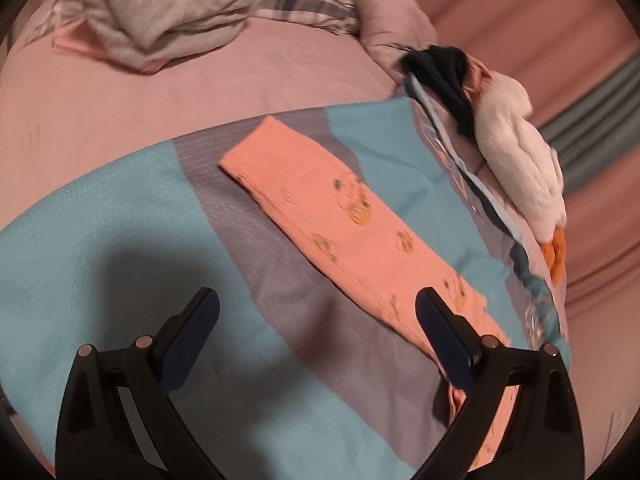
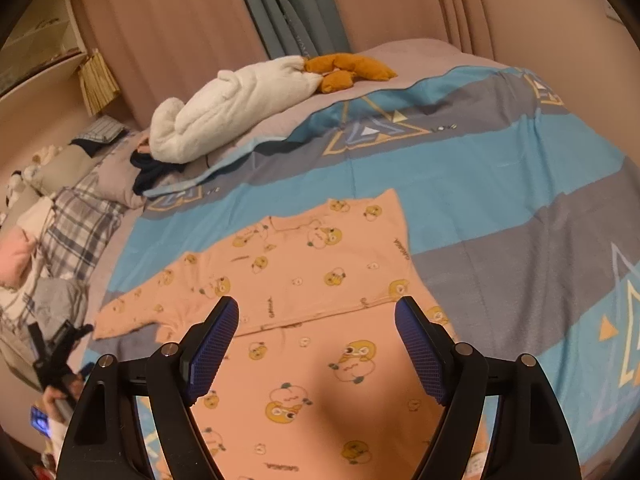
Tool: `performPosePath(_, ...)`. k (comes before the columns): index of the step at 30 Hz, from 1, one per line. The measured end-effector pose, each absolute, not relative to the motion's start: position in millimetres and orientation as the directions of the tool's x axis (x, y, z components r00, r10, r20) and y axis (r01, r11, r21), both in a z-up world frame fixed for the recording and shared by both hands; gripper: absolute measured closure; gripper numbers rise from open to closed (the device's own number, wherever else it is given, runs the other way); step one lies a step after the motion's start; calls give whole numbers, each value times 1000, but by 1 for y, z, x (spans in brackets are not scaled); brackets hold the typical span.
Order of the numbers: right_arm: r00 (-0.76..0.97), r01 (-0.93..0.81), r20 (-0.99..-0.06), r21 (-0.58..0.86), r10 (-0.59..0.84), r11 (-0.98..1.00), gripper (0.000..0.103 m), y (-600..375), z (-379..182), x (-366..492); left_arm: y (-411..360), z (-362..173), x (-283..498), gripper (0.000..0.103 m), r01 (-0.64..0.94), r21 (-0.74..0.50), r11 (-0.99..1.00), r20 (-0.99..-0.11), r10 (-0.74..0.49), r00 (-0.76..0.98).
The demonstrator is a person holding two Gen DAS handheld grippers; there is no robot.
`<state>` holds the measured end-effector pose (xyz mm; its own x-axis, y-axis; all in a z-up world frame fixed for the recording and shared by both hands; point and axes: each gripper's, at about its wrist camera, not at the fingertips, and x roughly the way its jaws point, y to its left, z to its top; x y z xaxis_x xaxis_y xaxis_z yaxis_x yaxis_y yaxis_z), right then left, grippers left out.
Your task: Fold small clothes
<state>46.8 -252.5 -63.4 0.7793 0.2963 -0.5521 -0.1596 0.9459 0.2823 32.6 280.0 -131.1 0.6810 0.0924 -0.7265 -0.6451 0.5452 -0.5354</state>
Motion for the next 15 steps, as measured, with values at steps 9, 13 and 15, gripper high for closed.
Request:
performPosePath(9,753,-162,-591,261,290,952,23,-243,-70,52,333,-152,42,30,-683,-603,412,-707,123,697)
performPosePath(13,730,-162,-617,259,292,952,23,-235,-76,61,352,-160,44,34,-638,-693,336,-643,114,758)
performPosePath(15,723,-157,-631,247,282,956,23,-231,-78,65,359,-163,46,39,-609,-736,296,-605,115,788)
